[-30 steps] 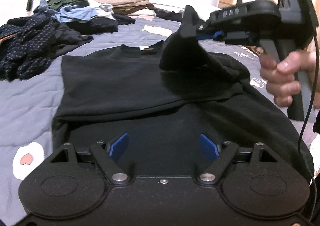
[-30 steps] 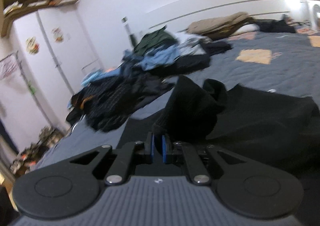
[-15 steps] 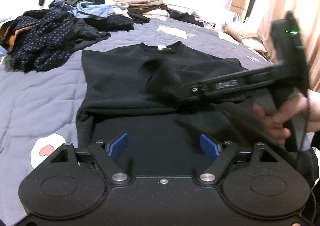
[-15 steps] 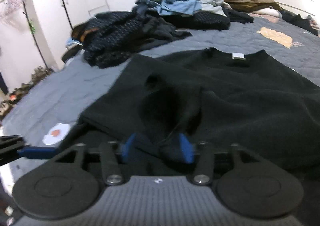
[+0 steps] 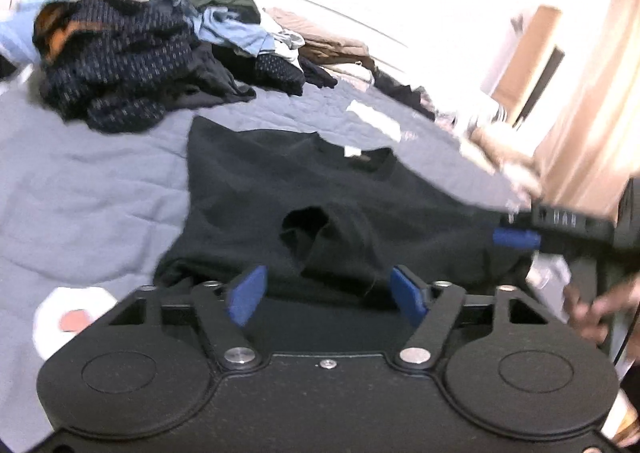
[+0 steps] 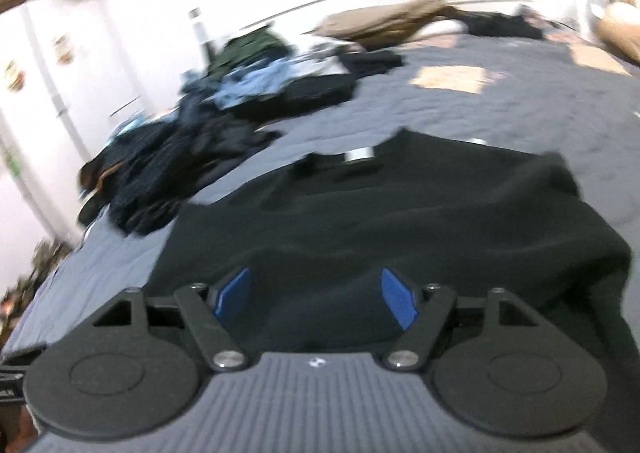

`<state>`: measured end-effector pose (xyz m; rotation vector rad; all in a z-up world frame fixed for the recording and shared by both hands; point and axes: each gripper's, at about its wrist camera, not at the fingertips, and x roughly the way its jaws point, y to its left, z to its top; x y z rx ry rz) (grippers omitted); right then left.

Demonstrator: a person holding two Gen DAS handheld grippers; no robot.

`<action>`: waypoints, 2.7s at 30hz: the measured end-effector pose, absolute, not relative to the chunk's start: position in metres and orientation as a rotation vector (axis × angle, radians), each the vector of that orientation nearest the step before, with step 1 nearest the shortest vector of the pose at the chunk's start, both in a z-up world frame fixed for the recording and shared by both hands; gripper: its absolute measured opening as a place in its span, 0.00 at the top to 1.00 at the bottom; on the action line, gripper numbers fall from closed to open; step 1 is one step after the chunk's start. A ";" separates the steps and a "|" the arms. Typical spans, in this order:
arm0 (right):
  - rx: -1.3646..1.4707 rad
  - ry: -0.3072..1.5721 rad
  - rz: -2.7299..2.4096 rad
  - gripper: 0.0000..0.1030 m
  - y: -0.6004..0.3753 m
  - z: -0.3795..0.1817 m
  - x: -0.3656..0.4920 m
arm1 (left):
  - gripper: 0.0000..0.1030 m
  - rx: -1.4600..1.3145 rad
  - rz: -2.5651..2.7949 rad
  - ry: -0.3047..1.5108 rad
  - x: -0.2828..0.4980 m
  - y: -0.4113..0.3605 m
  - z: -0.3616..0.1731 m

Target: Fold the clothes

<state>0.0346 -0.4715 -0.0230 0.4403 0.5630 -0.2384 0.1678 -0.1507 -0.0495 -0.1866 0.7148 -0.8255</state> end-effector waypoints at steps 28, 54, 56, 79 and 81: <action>0.529 0.526 -0.210 0.29 -0.522 -0.023 0.022 | 0.37 -0.497 -0.669 0.932 0.220 -0.198 -0.117; 0.583 0.498 -0.195 0.29 -0.532 -0.015 0.021 | 0.90 -0.440 -0.722 0.729 0.223 -0.210 -0.073; 0.583 0.497 -0.196 0.29 -0.533 -0.014 0.020 | 0.91 -0.432 -0.756 0.680 0.229 -0.209 -0.053; 0.471 0.573 -0.480 0.28 -0.600 -0.021 -0.026 | 0.44 -0.229 -0.597 0.761 0.236 -0.166 -0.050; 0.406 0.608 -0.473 0.29 -0.596 -0.026 -0.024 | 0.43 -0.243 -0.615 0.766 0.238 -0.170 -0.045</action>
